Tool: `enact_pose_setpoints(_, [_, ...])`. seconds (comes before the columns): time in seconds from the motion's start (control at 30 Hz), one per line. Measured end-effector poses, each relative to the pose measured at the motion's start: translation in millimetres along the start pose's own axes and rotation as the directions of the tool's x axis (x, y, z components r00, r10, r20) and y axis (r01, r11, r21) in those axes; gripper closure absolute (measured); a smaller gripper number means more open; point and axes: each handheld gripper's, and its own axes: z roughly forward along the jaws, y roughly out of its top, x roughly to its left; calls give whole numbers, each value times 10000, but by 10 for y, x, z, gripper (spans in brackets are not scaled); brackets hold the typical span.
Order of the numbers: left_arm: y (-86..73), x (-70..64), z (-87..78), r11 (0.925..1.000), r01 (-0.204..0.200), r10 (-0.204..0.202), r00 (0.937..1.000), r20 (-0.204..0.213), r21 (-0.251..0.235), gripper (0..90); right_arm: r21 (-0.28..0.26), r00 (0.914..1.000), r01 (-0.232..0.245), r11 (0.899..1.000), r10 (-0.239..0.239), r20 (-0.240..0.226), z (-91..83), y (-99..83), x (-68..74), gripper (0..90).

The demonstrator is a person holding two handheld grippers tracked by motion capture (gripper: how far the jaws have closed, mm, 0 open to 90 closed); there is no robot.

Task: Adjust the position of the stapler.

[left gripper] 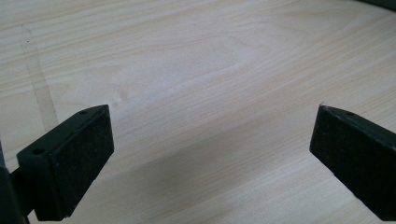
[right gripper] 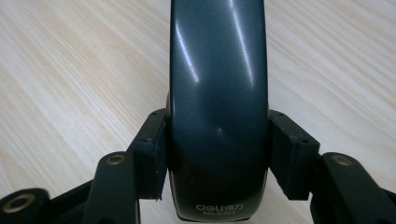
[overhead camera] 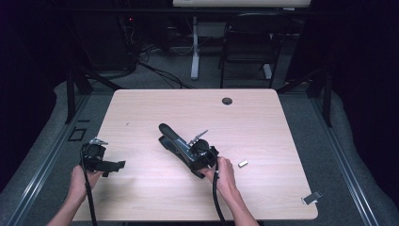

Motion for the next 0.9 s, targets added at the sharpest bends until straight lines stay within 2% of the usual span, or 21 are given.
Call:
enact_pose_setpoints(0.17, [13, -21, 5, 10000, -64, 64, 10000, 8, -6, 0, 16, 9994, -244, 9997, 244, 235, -49, -79, -79, 452])
enact_pose_setpoints(0.2, [18, -30, 6, 10000, -87, 87, 10000, 6, -1, 0, -98, 9988, -451, 9989, 453, 172, -65, -119, -118, 451])
enact_pose_setpoints(0.33, [25, -50, 6, 9999, -114, 114, 9999, -7, -20, 0, 18, 9986, -404, 9992, 403, 336, -90, -150, -142, 450])
enact_pose_setpoints(0.53, [29, -50, 6, 9998, -188, 187, 9998, 52, 68, 0, -94, 9980, -543, 9985, 546, 322, -86, -160, -141, 451])
enact_pose_setpoints(0.63, [30, -35, -8, 10000, -70, 71, 10000, 51, -30, 0, -24, 9979, -525, 9986, 526, 367, -92, -159, -144, 449])
enact_pose_setpoints(0.7, [32, -30, -12, 10000, -49, 49, 10000, 39, -57, 0, -156, 9970, -679, 9976, 685, 359, -84, -168, -137, 448])
enact_pose_setpoints(0.9, [37, -43, -5, 10000, -53, 53, 10000, 9, -46, 0, -64, 9958, -867, 9962, 869, 279, -87, -164, -139, 443])
